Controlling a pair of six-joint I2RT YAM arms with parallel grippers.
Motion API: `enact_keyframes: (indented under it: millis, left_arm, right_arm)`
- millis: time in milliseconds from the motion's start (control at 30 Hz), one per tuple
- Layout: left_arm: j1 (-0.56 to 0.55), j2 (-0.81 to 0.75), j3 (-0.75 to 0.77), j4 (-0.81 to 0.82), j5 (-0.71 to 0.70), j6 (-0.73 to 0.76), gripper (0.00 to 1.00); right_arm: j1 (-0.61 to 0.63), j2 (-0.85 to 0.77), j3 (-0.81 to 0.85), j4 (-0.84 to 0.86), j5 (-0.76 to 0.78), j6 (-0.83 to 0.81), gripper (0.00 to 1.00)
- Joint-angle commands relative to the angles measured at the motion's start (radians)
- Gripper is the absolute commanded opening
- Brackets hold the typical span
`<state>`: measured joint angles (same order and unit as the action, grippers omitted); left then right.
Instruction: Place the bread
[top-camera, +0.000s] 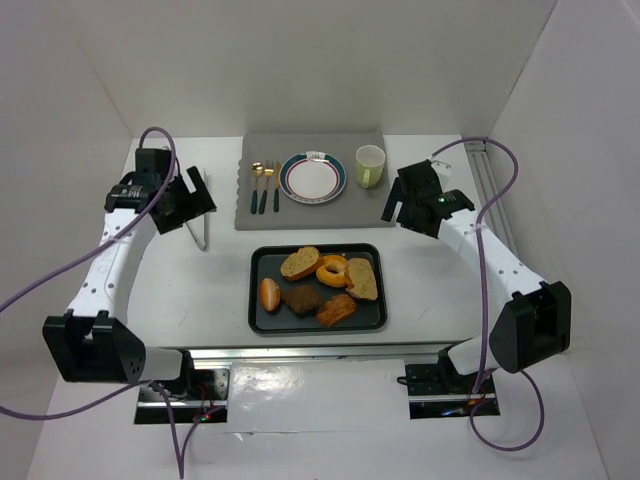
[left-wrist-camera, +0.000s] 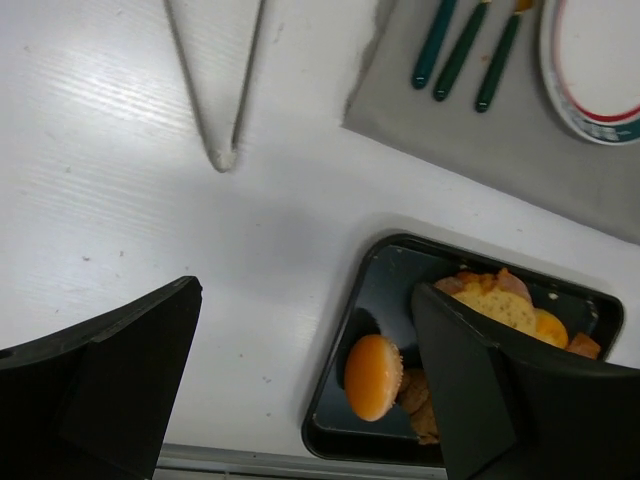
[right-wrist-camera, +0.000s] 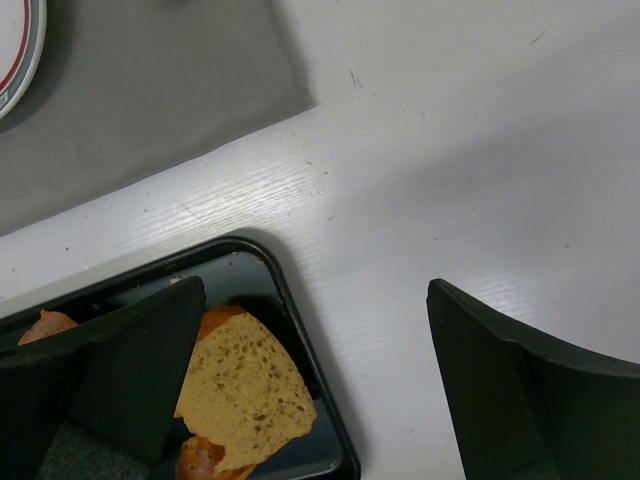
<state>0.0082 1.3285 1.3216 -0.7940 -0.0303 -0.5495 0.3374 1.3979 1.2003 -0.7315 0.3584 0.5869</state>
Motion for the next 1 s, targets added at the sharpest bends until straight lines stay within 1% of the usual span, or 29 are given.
enact_keyframes:
  millis: [0,33,67,167,233,300,433,567,667,700,767,867,967]
  left_arm:
    - [0.012,0.087,0.054,-0.033,-0.101,-0.001,1.0]
    - [0.021,0.128,0.089,-0.051,-0.102,-0.001,1.0]
    - [0.021,0.206,0.102,-0.071,-0.124,-0.013,1.0]
    - [0.021,0.303,0.091,-0.059,-0.158,-0.046,1.0]
    - [0.021,0.339,0.091,-0.059,-0.181,-0.067,1.0]
    - [0.03,0.369,0.065,-0.013,-0.194,-0.078,1.0]
    - [0.041,0.515,0.1,0.007,-0.206,-0.078,1.0]
    - [0.07,0.603,0.168,0.018,-0.186,-0.069,1.0]
    - [0.091,0.707,0.243,0.029,-0.174,-0.041,1.0]
    - [0.092,0.76,0.29,0.029,-0.174,-0.041,1.0]
    - [0.101,0.797,0.326,0.029,-0.183,-0.041,0.98]
    - [0.119,0.853,0.376,0.044,-0.149,-0.032,0.95]
    - [0.128,0.897,0.435,0.044,-0.149,-0.023,0.92]
  right_arm:
    - [-0.005,-0.02,-0.015,0.043,-0.002,-0.004,0.99]
    - [-0.005,-0.02,-0.027,0.043,-0.003,-0.004,0.99]
    - [-0.005,-0.031,-0.04,0.056,-0.015,-0.004,0.99]
    - [-0.005,-0.042,-0.059,0.078,-0.048,-0.015,0.99]
    - [-0.005,-0.042,-0.059,0.078,-0.049,-0.015,0.99]
    - [-0.014,-0.042,-0.048,0.078,-0.049,-0.015,0.99]
    - [-0.014,-0.042,-0.048,0.078,-0.049,-0.024,0.99]
    - [-0.014,-0.042,-0.048,0.078,-0.049,-0.024,0.99]
    - [-0.014,-0.042,-0.057,0.078,-0.049,-0.024,0.99]
    - [-0.014,-0.042,-0.057,0.087,-0.059,-0.024,0.99]
    - [-0.014,-0.033,-0.057,0.087,-0.059,-0.024,0.99]
    - [-0.014,-0.022,-0.048,0.087,-0.059,-0.024,0.99]
    - [-0.014,-0.022,-0.048,0.087,-0.068,-0.024,0.99]
